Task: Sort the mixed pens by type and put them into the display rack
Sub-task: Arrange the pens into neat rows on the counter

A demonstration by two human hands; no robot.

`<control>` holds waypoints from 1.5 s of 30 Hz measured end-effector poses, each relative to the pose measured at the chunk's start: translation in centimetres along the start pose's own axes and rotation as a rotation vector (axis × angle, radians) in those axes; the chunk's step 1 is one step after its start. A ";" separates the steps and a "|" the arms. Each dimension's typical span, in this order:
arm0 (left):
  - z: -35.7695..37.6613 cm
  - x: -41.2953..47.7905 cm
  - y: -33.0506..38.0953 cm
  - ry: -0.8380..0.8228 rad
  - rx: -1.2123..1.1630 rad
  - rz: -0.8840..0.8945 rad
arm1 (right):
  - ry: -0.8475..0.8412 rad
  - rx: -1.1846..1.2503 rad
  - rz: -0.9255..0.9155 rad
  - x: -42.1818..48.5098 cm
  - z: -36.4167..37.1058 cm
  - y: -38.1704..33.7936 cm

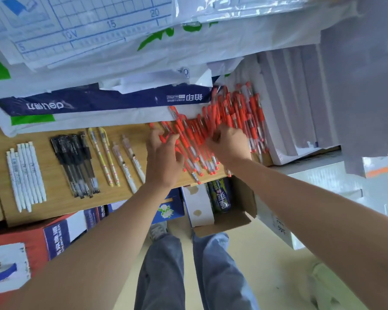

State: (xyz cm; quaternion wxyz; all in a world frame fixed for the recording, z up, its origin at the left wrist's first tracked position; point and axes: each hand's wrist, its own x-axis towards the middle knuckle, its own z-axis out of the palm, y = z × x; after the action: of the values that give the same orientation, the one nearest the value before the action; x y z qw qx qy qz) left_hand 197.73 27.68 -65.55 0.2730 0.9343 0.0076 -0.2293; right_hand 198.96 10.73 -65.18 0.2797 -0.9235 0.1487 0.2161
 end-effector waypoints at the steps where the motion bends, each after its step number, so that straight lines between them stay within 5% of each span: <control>1: 0.3 -0.1 0.4 -0.006 0.024 0.000 | -0.056 -0.022 -0.036 -0.6 -0.4 0.4; 6: 1.1 -0.6 2.1 -0.029 0.090 0.022 | -0.205 -0.216 -0.108 -1.6 -0.7 2.1; 15: 0.6 -0.7 2.6 0.054 0.242 0.117 | 0.231 -0.051 0.061 -0.6 -4.0 4.0; 19: 1.1 -0.3 4.2 0.027 0.254 0.199 | 0.174 -0.152 0.101 -0.9 -3.9 5.5; 29: 2.2 0.3 5.2 -0.017 0.340 0.293 | 0.125 0.025 0.028 0.0 -1.0 3.9; 37: 2.9 1.6 7.8 -0.075 0.413 0.362 | 0.316 0.025 0.084 -0.5 -4.5 6.4; 45: 2.5 2.1 8.0 -0.084 0.468 0.340 | 0.241 -0.027 0.141 0.1 -2.5 6.5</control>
State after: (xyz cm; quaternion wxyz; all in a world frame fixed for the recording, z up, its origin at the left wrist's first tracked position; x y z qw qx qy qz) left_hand 199.65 19.39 -64.26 0.0848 0.9494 -0.2135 -0.2141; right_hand 197.29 4.06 -66.33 0.2313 -0.9339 0.2427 0.1246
